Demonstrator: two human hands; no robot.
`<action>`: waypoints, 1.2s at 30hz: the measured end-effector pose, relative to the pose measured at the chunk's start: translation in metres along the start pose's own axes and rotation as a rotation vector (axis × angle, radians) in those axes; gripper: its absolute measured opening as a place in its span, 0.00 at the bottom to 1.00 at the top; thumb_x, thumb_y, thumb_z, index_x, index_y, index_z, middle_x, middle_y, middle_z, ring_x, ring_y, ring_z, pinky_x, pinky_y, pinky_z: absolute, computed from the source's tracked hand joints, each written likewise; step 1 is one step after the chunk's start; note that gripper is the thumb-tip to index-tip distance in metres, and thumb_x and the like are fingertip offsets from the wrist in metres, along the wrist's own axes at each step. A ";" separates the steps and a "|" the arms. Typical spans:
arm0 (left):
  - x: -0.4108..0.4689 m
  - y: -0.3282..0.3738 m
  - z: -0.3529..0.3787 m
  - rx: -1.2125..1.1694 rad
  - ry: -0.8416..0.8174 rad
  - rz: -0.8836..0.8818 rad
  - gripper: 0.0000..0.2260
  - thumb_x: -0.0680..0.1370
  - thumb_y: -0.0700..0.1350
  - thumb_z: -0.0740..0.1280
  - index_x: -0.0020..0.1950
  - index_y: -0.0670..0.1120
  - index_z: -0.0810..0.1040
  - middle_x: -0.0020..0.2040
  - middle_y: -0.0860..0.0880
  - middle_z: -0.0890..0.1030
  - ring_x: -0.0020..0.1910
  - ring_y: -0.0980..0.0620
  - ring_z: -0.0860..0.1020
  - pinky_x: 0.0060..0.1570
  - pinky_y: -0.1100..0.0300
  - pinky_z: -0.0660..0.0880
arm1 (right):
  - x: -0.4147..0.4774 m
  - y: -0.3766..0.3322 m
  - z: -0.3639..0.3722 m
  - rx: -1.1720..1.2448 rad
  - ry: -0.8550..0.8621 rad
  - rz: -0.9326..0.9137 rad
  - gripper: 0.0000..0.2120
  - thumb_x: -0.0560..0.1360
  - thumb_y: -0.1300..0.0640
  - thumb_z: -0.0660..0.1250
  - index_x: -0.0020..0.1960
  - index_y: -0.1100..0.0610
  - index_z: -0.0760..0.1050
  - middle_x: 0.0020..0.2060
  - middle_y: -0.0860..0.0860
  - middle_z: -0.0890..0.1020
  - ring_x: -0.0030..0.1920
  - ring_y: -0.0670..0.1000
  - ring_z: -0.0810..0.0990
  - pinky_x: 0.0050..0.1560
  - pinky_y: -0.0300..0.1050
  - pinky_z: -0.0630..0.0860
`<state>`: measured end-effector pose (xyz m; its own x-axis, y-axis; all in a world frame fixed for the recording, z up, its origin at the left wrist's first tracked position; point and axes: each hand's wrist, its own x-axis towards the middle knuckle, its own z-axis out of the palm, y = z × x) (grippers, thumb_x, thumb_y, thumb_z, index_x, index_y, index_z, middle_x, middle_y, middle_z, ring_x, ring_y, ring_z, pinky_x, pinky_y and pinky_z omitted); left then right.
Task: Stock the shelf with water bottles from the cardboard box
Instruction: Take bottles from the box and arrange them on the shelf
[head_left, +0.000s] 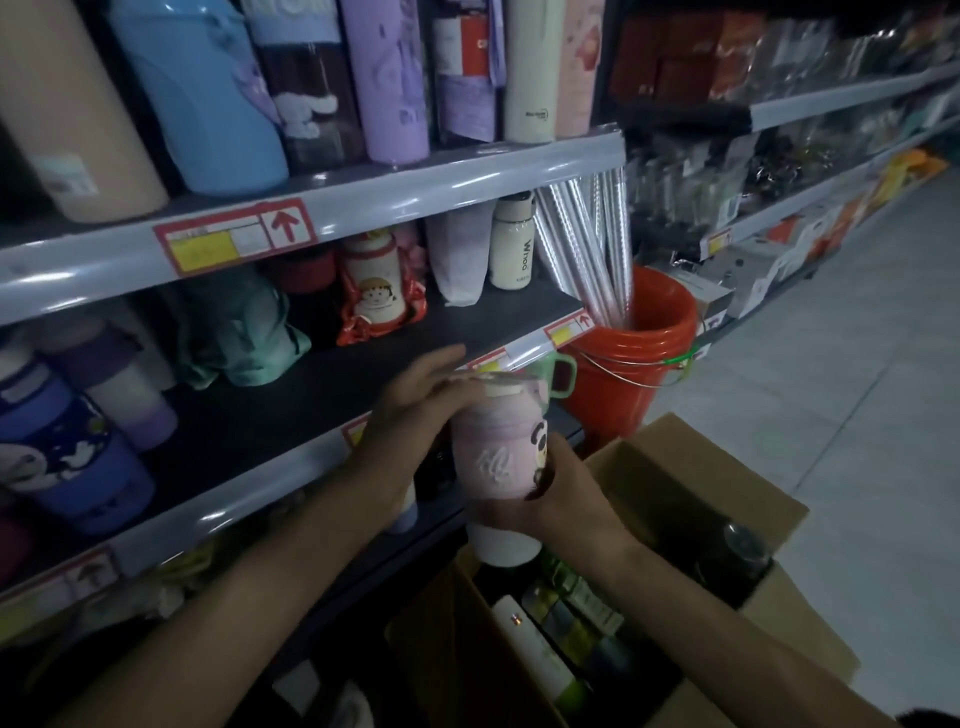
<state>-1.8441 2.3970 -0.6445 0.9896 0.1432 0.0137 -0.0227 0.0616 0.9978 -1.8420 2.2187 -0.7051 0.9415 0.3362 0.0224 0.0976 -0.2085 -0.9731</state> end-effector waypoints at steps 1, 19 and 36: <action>-0.002 -0.003 0.001 0.030 0.039 0.016 0.25 0.68 0.53 0.76 0.65 0.54 0.79 0.58 0.52 0.85 0.58 0.55 0.82 0.53 0.62 0.78 | 0.001 0.002 0.001 -0.012 0.036 -0.005 0.39 0.62 0.57 0.86 0.68 0.51 0.73 0.58 0.47 0.84 0.58 0.45 0.83 0.57 0.49 0.83; -0.014 -0.047 0.039 0.131 -0.093 0.005 0.36 0.65 0.60 0.80 0.71 0.57 0.76 0.64 0.53 0.82 0.63 0.53 0.81 0.58 0.51 0.81 | -0.012 0.001 -0.008 -0.159 0.280 -0.154 0.47 0.64 0.46 0.83 0.74 0.40 0.59 0.65 0.36 0.76 0.62 0.38 0.79 0.55 0.43 0.82; -0.019 -0.027 0.014 -0.398 0.125 -0.161 0.19 0.79 0.56 0.61 0.53 0.47 0.87 0.54 0.42 0.86 0.55 0.42 0.83 0.56 0.48 0.76 | -0.016 -0.032 -0.010 0.141 0.032 0.019 0.22 0.74 0.62 0.76 0.63 0.45 0.77 0.50 0.51 0.84 0.53 0.48 0.83 0.58 0.59 0.81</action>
<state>-1.8601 2.3790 -0.6708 0.9607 0.2179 -0.1721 0.0529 0.4646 0.8839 -1.8564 2.2105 -0.6720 0.9527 0.3037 0.0088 0.0354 -0.0824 -0.9960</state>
